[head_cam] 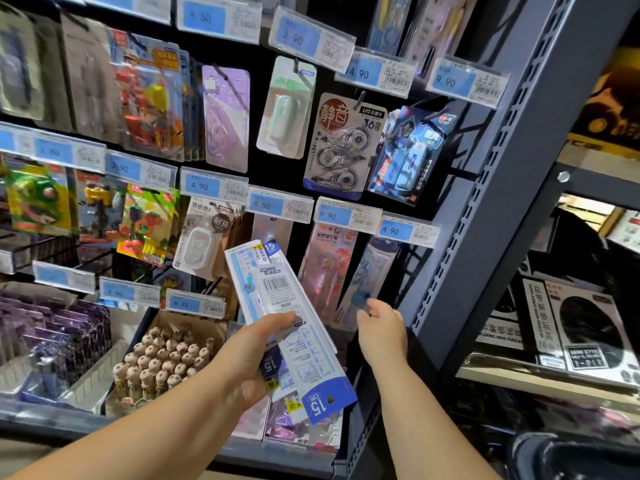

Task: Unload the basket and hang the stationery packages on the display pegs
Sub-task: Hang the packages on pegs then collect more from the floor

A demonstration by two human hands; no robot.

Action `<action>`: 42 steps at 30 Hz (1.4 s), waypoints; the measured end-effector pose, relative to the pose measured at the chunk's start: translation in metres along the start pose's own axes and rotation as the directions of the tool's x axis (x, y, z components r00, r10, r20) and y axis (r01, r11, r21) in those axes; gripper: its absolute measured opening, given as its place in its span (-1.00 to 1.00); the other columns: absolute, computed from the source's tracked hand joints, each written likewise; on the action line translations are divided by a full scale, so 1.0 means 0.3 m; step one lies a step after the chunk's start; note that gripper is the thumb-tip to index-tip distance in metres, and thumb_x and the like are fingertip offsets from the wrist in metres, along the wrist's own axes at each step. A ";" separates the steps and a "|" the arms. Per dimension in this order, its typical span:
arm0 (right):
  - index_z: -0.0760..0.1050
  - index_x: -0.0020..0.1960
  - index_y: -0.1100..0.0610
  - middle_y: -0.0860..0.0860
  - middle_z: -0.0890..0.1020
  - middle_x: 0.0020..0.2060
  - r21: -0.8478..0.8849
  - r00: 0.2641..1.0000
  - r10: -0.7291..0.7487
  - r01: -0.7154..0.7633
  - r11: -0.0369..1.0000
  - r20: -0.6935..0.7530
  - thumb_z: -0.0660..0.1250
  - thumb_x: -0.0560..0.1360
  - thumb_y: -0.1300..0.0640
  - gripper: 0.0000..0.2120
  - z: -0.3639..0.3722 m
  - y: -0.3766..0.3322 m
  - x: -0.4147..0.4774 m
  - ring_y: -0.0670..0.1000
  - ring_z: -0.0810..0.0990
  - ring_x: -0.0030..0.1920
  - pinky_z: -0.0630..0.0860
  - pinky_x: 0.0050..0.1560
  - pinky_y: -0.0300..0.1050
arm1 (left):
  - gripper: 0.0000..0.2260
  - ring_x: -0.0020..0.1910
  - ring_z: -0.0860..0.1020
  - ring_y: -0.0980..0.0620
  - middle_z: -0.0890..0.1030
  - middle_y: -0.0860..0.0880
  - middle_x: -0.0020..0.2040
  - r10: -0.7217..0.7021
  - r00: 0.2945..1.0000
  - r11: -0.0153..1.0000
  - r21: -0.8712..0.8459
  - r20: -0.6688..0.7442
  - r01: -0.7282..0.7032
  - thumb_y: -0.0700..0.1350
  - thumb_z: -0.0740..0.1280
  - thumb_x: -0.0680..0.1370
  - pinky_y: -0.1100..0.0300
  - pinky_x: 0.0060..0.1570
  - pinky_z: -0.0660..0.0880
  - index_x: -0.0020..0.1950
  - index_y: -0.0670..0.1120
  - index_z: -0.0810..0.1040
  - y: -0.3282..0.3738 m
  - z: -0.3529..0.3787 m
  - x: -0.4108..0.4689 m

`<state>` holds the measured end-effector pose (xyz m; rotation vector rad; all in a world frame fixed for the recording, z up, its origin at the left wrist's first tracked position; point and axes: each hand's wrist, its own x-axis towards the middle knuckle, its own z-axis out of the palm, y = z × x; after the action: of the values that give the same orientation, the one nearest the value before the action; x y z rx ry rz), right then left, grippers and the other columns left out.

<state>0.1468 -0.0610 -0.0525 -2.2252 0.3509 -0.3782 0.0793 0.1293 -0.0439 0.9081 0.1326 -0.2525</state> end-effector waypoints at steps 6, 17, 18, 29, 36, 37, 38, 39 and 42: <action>0.53 -0.06 0.02 -0.09 0.53 -0.14 0.356 0.829 -0.381 0.239 0.903 0.408 0.39 0.52 0.00 -0.89 -0.051 -0.153 -0.201 -0.13 0.50 -0.13 0.45 -0.23 -0.33 | -0.79 -0.08 0.66 -0.24 0.67 -0.28 0.02 0.070 0.997 0.997 -0.036 -0.012 -0.071 -0.22 0.34 0.54 -0.16 -0.05 0.62 0.17 -0.17 0.57 -0.013 -0.007 0.020; 0.40 0.13 -0.05 -0.08 0.36 0.11 0.041 0.811 -0.361 0.387 0.921 0.460 0.53 0.33 0.03 -0.54 -0.003 -0.173 -0.256 -0.25 0.39 0.05 0.31 -0.09 -0.47 | -0.59 -0.17 0.69 -0.19 0.69 -0.27 -0.01 0.110 0.994 0.991 -0.075 0.005 -0.109 0.06 0.28 0.55 -0.11 -0.17 0.62 0.31 -0.15 0.46 -0.022 -0.014 -0.018; 0.42 0.12 -0.04 -0.08 0.38 0.10 0.056 0.812 -0.367 0.385 0.921 0.453 0.53 0.34 0.04 -0.57 -0.002 -0.172 -0.252 -0.24 0.40 0.03 0.32 -0.10 -0.45 | -0.59 -0.16 0.69 -0.19 0.69 -0.27 -0.03 0.115 0.993 0.991 -0.073 -0.001 -0.114 0.05 0.27 0.56 -0.08 -0.20 0.64 0.30 -0.17 0.47 -0.022 -0.016 -0.019; 0.61 0.01 0.12 0.06 0.63 -0.17 0.210 0.789 -0.300 0.220 0.953 0.536 0.31 0.55 0.15 -0.88 -0.006 -0.160 -0.224 -0.10 0.51 -0.23 0.42 -0.23 -0.27 | -0.81 -0.12 0.68 -0.19 0.70 -0.23 0.00 0.087 0.996 0.996 -0.032 -0.025 -0.088 -0.21 0.28 0.61 -0.07 -0.19 0.64 0.21 -0.13 0.54 -0.032 -0.081 -0.022; 0.46 0.20 -0.03 0.02 0.62 0.09 0.019 0.798 -0.240 0.276 0.961 0.553 0.19 0.63 -0.02 -0.81 -0.008 -0.161 -0.222 0.06 0.59 0.07 0.44 -0.12 -0.22 | -0.84 -0.15 0.70 -0.14 0.71 -0.20 -0.02 0.101 0.994 0.995 0.007 -0.034 -0.101 -0.19 0.27 0.62 0.04 -0.34 0.62 0.19 -0.10 0.54 -0.020 -0.089 -0.020; 0.38 0.28 -0.07 -0.05 0.58 0.13 -0.017 0.775 -0.228 0.295 0.955 0.590 0.21 0.62 -0.03 -0.76 -0.011 -0.164 -0.225 0.03 0.58 0.09 0.45 -0.09 -0.25 | -0.83 -0.13 0.70 -0.15 0.70 -0.20 0.01 0.098 0.995 0.995 0.008 -0.035 -0.098 -0.18 0.27 0.62 0.02 -0.32 0.62 0.19 -0.11 0.54 -0.016 -0.090 -0.021; 0.30 0.33 -0.10 -0.09 0.55 0.15 -0.041 0.745 -0.209 0.302 0.953 0.633 0.26 0.59 -0.01 -0.66 -0.012 -0.161 -0.223 0.01 0.58 0.10 0.51 -0.05 -0.21 | -0.84 -0.13 0.70 -0.16 0.70 -0.21 0.01 0.093 0.995 0.996 0.010 -0.028 -0.093 -0.18 0.27 0.63 0.01 -0.31 0.63 0.19 -0.11 0.54 -0.014 -0.092 -0.022; 0.23 0.34 -0.12 -0.09 0.54 0.15 -0.051 0.719 -0.191 0.300 0.952 0.668 0.34 0.53 0.03 -0.55 -0.012 -0.155 -0.220 0.02 0.59 0.09 0.58 0.01 -0.08 | -0.85 -0.14 0.70 -0.16 0.70 -0.21 0.00 0.092 0.996 0.996 0.013 -0.021 -0.092 -0.17 0.26 0.63 0.02 -0.33 0.63 0.18 -0.12 0.54 -0.012 -0.092 -0.024; 0.22 0.30 -0.14 -0.07 0.58 0.11 -0.039 0.701 -0.159 0.257 0.966 0.695 0.45 0.40 0.10 -0.41 -0.025 -0.136 -0.203 0.01 0.66 -0.05 0.63 -0.04 0.00 | -0.90 -0.28 0.70 -0.08 0.72 -0.15 -0.15 0.103 0.995 0.995 0.021 -0.020 -0.102 -0.19 0.25 0.63 0.11 -0.46 0.59 0.11 -0.12 0.53 -0.006 -0.095 -0.028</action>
<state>0.0931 -0.0183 -0.0253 -2.3583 -0.2974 0.3907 0.0705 0.1522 -0.0606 0.9344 0.1027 -0.1492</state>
